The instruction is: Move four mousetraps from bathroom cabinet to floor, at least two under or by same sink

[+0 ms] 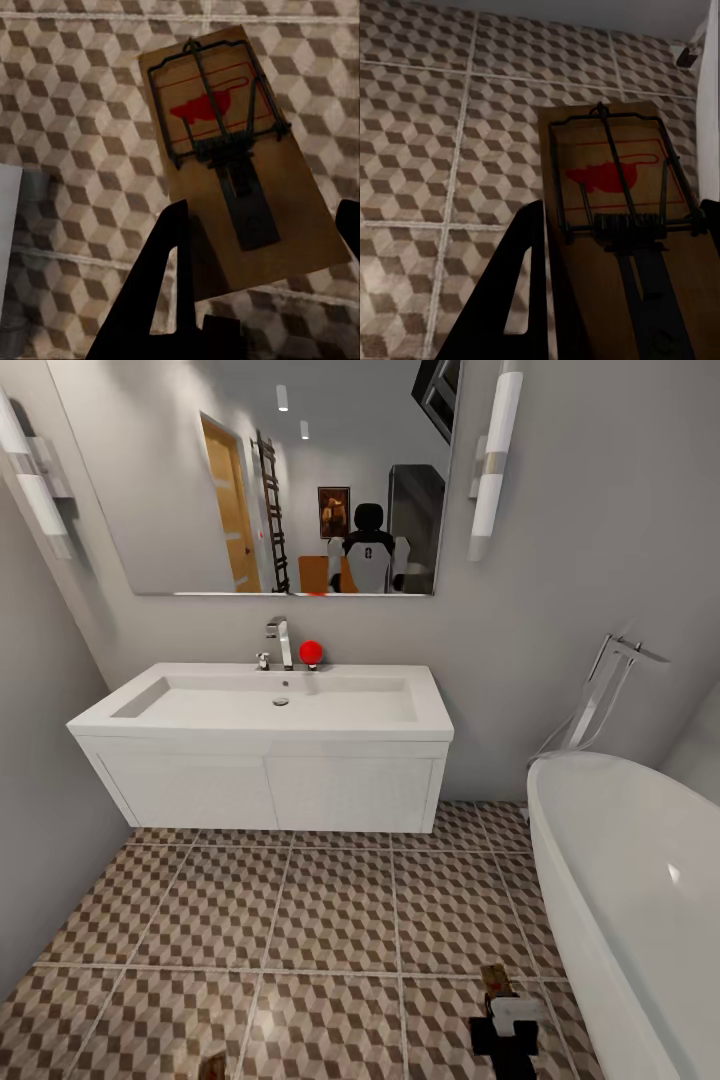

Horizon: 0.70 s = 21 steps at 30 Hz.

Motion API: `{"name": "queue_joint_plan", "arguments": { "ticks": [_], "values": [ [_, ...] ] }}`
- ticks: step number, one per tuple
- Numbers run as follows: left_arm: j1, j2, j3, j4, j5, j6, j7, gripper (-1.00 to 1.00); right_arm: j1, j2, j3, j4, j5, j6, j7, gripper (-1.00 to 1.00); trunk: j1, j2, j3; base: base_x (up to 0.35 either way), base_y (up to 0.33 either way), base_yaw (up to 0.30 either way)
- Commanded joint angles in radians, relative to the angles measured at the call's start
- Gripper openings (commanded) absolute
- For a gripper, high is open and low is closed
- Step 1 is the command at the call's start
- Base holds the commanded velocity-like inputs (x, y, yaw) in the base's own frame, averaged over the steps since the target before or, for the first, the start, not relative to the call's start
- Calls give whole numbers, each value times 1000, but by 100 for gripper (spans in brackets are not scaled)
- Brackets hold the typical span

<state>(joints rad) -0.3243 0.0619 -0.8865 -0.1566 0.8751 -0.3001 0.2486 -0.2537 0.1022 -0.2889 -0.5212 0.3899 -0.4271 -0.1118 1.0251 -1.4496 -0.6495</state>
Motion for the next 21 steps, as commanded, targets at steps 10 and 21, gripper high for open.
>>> {"name": "queue_joint_plan", "arguments": {
  "ticks": [10,21],
  "values": [
    [-315,97,126,-448,3,582,167,-100,-77,72,96,-306,4,374,-8,-100,0,0,-1,0,0,0],
    [-463,-17,432,-666,-454,969,202,-100,-340,72,109,-350,0,713,-5,-100,0,0,-1,0,0,0]
  ]
}}
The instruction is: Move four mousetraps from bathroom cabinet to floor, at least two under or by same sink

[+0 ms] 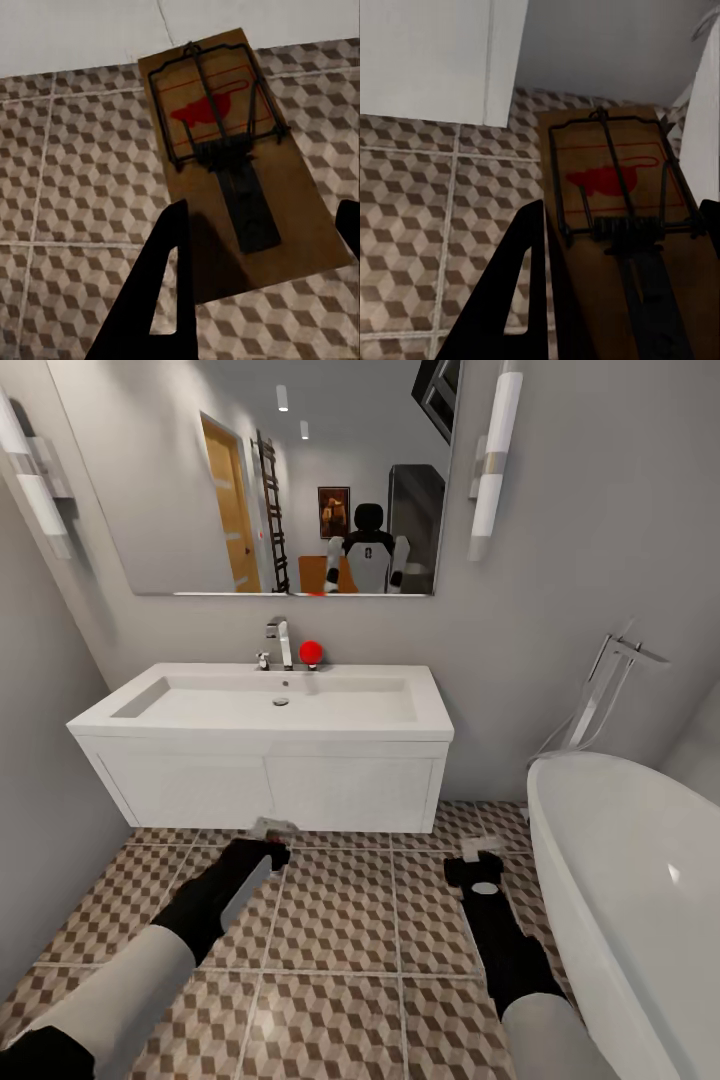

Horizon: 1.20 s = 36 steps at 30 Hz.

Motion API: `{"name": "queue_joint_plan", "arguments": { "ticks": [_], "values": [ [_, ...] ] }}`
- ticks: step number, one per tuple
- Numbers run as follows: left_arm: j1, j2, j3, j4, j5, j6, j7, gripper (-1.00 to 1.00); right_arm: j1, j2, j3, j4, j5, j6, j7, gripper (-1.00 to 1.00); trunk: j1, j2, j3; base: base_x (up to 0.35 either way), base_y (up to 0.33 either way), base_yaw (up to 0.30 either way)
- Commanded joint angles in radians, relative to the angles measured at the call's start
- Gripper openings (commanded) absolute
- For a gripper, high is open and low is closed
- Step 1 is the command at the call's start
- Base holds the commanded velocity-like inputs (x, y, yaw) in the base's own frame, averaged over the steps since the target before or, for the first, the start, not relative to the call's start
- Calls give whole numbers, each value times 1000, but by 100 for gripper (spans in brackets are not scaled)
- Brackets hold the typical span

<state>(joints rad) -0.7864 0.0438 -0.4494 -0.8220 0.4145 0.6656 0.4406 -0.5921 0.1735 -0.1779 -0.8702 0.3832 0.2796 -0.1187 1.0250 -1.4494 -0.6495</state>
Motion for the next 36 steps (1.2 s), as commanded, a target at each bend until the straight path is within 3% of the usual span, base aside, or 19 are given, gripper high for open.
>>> {"name": "queue_joint_plan", "arguments": {
  "ticks": [1,2,3,5,7,8,9,11,13,23,36],
  "values": [
    [-3,-10,-1,10,-31,4,9,-100,-16,1,-2,6,6,20,2,-100,0,-1,-1,0,0,0],
    [-6,-27,6,34,-100,-3,7,-100,-41,1,-2,23,6,38,3,-100,0,-1,-1,0,0,0],
    [-7,-33,9,45,-129,-12,5,-100,-51,1,-2,32,6,45,4,-100,0,-1,-1,0,0,0],
    [-10,-48,14,104,-197,-106,-3,-100,-79,1,-2,60,6,59,5,-100,0,-1,-1,0,0,0],
    [-10,-55,16,175,-218,-222,-23,-100,-88,1,-2,81,6,60,7,-100,0,-1,-1,0,0,0],
    [-11,-67,17,271,-230,-340,-64,-100,-93,1,-2,115,6,48,8,-100,0,-1,-1,0,0,0],
    [-11,-75,18,337,-235,-410,-97,-100,-95,1,-1,143,6,30,9,-100,0,-1,-1,0,0,0],
    [-11,-85,17,433,-240,-517,-159,-100,-97,1,-2,185,6,-21,11,-100,0,-1,-1,0,0,0],
    [-10,-87,17,474,-242,-583,-193,-100,-98,1,-2,205,6,-55,21,-100,0,-1,-1,0,0,0],
    [-11,-70,14,503,-243,-684,-218,-100,-98,1,-4,218,8,-95,137,-100,0,-1,-1,0,0,0],
    [-11,-71,11,502,-234,-699,-245,-100,-98,1,-3,217,9,-105,141,-100,0,-1,-1,0,0,0]
  ]
}}
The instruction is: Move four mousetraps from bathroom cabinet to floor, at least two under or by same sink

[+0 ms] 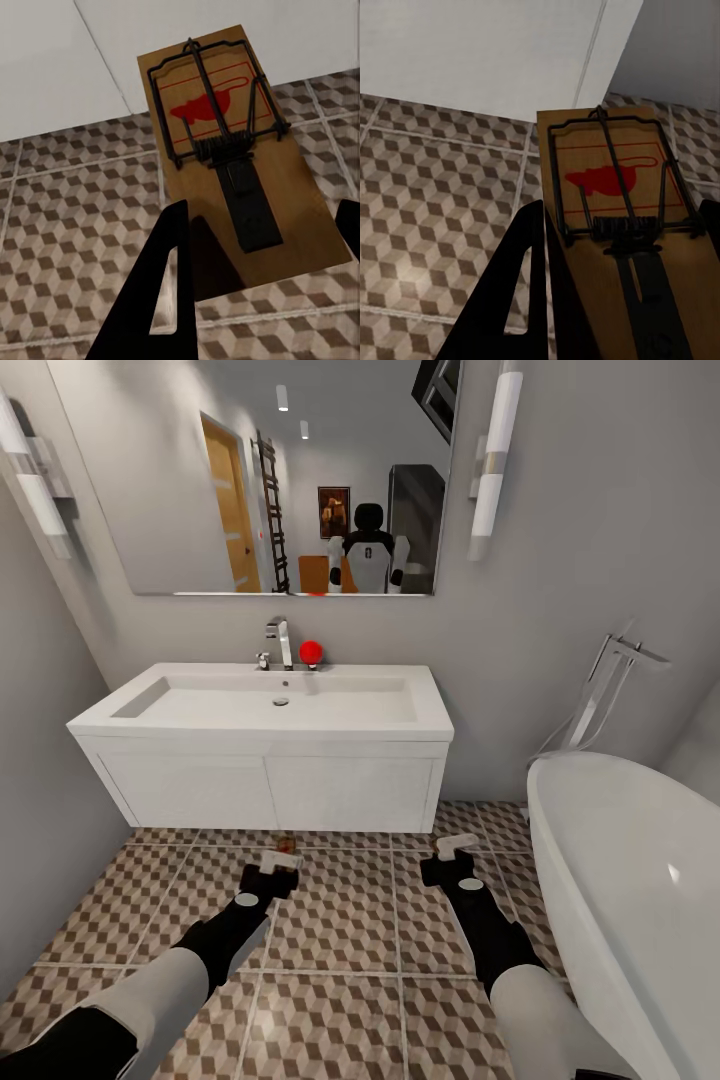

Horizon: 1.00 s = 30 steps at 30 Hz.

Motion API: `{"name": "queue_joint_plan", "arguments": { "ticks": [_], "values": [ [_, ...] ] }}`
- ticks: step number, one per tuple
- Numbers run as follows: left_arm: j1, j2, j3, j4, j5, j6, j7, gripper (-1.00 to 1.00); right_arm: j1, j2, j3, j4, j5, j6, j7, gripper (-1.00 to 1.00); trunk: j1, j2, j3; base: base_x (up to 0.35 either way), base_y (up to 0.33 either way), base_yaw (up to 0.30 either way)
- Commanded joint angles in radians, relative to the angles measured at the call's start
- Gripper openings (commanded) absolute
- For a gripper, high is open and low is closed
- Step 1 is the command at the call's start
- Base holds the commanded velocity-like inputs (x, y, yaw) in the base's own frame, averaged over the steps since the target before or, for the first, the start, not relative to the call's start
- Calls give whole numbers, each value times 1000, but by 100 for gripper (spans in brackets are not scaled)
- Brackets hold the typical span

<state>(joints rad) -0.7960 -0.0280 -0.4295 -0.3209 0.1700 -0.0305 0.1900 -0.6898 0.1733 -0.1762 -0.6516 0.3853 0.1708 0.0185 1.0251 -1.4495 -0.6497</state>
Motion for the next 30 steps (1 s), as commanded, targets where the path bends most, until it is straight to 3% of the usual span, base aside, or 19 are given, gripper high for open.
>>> {"name": "queue_joint_plan", "arguments": {
  "ticks": [1,15,30],
  "values": [
    [-1,0,-8,-1,11,-3,0,-100,0,1,-4,-2,7,3,3,-100,0,0,-1,0,0,0],
    [6,-1,-9,1,14,-3,-10,-100,0,1,0,-14,7,-44,6,-100,0,0,-1,0,0,0],
    [6,-3,-9,-4,14,-3,-9,-100,0,1,0,-5,7,-44,8,-100,57,-105,-69,0,0,0]
  ]
}}
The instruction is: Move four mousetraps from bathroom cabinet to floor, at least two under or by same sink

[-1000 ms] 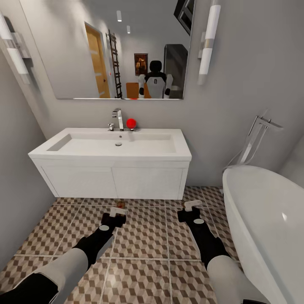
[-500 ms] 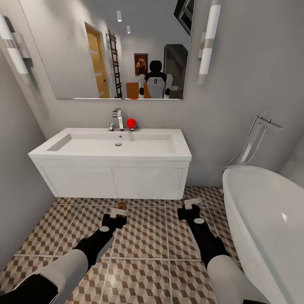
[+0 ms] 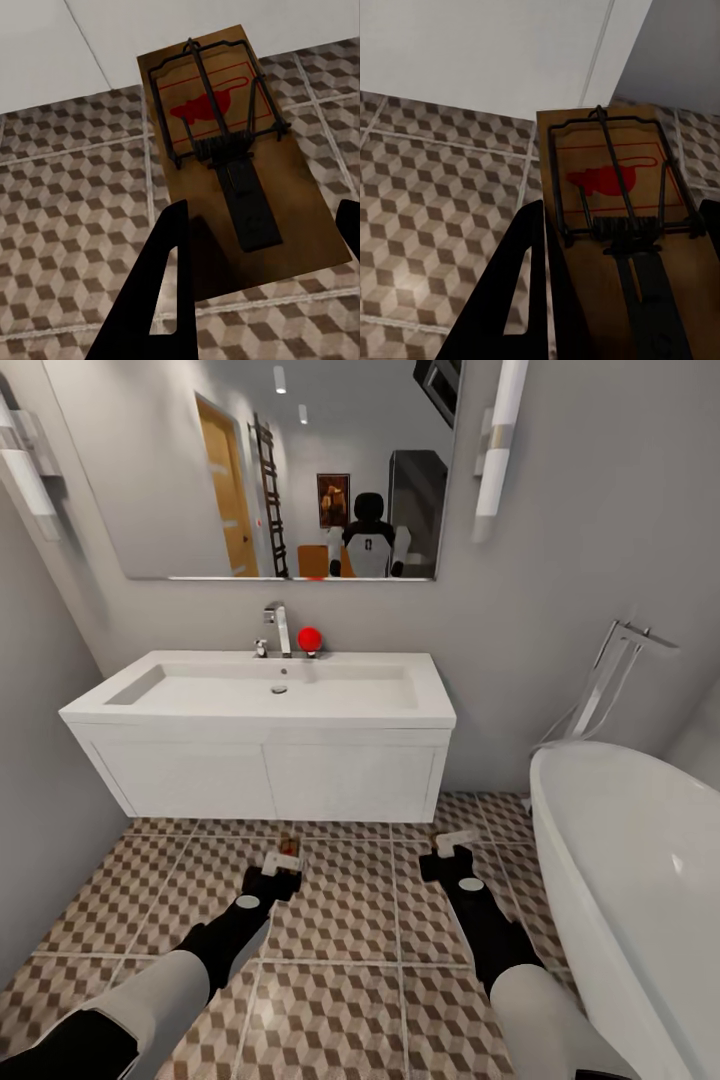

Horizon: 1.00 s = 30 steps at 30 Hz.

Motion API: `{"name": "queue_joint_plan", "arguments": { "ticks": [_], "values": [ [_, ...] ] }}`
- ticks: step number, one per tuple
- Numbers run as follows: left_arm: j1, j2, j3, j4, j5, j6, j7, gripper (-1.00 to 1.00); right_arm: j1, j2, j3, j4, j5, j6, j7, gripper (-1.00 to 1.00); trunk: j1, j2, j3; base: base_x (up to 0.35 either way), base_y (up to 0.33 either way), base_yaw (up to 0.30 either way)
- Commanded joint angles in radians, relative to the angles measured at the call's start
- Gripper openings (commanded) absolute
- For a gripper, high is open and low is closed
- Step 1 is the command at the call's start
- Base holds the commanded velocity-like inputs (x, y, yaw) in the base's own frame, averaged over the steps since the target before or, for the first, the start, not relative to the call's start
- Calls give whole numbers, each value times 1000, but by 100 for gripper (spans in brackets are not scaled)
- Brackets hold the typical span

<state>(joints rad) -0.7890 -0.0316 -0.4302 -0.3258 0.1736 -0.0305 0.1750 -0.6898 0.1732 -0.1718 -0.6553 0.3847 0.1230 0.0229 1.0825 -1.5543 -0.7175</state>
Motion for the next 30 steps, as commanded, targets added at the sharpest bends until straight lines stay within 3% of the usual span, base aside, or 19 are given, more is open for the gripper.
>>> {"name": "queue_joint_plan", "arguments": {
  "ticks": [1,9,30],
  "values": [
    [-1,0,-9,-1,10,-3,6,-100,0,1,-5,-2,8,4,4,-100,4,-8,-6,0,0,0],
    [-1,-1,-7,-37,10,-3,6,-100,0,1,-4,2,7,4,5,-100,35,-64,-44,0,0,0],
    [-1,-1,-8,-33,10,-3,6,-100,0,1,-3,3,6,4,5,-100,115,-211,-143,0,0,0]
  ]
}}
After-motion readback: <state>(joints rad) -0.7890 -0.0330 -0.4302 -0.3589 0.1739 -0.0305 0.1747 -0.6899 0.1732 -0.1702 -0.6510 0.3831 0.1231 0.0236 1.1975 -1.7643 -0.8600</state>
